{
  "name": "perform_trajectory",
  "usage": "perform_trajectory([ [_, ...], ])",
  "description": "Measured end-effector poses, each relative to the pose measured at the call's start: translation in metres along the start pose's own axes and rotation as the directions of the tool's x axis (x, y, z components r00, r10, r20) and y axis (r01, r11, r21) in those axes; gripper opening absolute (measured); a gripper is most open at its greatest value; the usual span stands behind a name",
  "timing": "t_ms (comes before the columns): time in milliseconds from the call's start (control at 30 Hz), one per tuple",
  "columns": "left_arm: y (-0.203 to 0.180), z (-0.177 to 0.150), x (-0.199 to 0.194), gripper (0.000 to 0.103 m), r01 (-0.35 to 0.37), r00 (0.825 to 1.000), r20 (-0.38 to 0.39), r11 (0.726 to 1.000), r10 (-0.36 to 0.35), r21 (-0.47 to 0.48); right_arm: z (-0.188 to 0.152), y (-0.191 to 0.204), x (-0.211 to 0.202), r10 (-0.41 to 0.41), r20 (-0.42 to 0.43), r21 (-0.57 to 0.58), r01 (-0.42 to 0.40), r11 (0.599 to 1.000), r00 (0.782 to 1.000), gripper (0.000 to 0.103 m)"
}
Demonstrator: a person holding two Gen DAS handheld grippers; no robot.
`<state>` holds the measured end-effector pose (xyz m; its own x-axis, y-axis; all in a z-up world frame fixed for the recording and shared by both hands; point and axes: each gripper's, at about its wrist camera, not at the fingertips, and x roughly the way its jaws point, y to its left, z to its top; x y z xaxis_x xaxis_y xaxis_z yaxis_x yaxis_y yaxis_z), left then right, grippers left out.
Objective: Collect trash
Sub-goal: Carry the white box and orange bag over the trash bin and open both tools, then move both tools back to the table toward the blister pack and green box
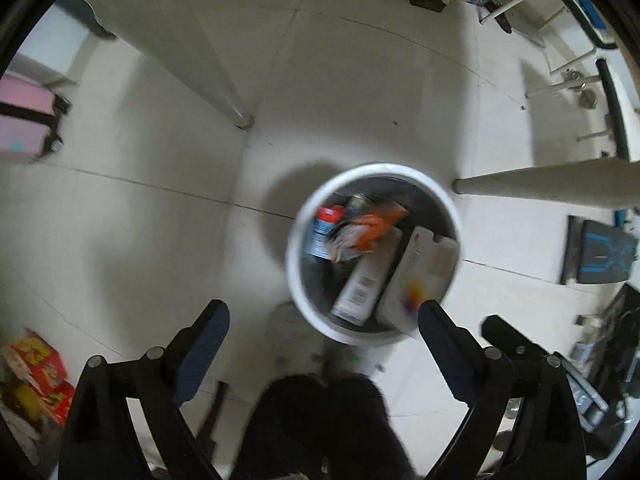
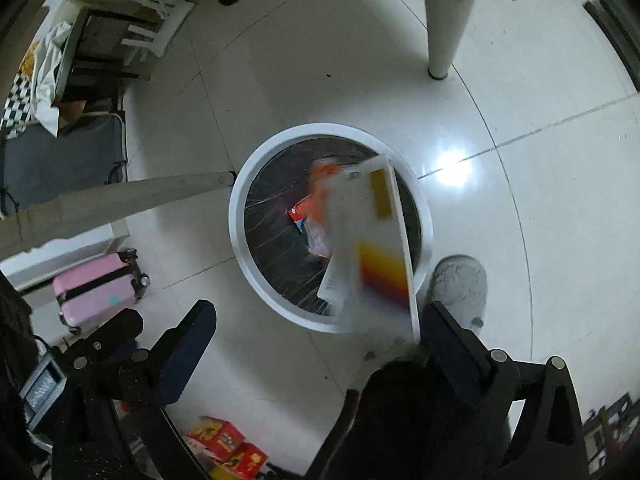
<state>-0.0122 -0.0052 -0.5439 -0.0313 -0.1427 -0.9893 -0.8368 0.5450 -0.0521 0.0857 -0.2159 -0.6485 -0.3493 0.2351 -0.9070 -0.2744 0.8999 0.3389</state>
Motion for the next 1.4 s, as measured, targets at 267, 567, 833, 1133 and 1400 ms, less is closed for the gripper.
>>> perform_trajectory([
  [267,-0.004,-0.015,-0.031,0.097,-0.080,0.996,0.040,0.996,0.078,0.041,-0.008,0.010,-0.029,-0.122,0.023,-0.081,0.123,0.989,0.992,0.103],
  [567,-0.010,-0.038,-0.086,0.097,-0.104,0.993,0.068,0.989,0.097,0.102,-0.026,0.041,-0.111,-0.225,0.081,-0.184,0.236,0.954,0.971,0.103],
  [833,-0.010,-0.057,-0.144,0.097,-0.103,0.992,0.091,0.986,0.091,0.129,-0.052,0.070,-0.183,-0.231,0.094,-0.221,0.246,0.944,0.969,0.103],
  [1133,-0.005,-0.075,-0.228,0.097,-0.085,0.989,0.134,0.985,0.065,0.152,-0.097,0.112,-0.270,-0.221,0.107,-0.249,0.242,0.938,0.969,0.103],
  [1400,-0.001,-0.066,-0.299,0.097,-0.132,0.966,0.235,0.985,0.103,0.111,-0.109,0.157,-0.346,-0.165,0.150,-0.276,0.202,0.940,0.975,0.103],
])
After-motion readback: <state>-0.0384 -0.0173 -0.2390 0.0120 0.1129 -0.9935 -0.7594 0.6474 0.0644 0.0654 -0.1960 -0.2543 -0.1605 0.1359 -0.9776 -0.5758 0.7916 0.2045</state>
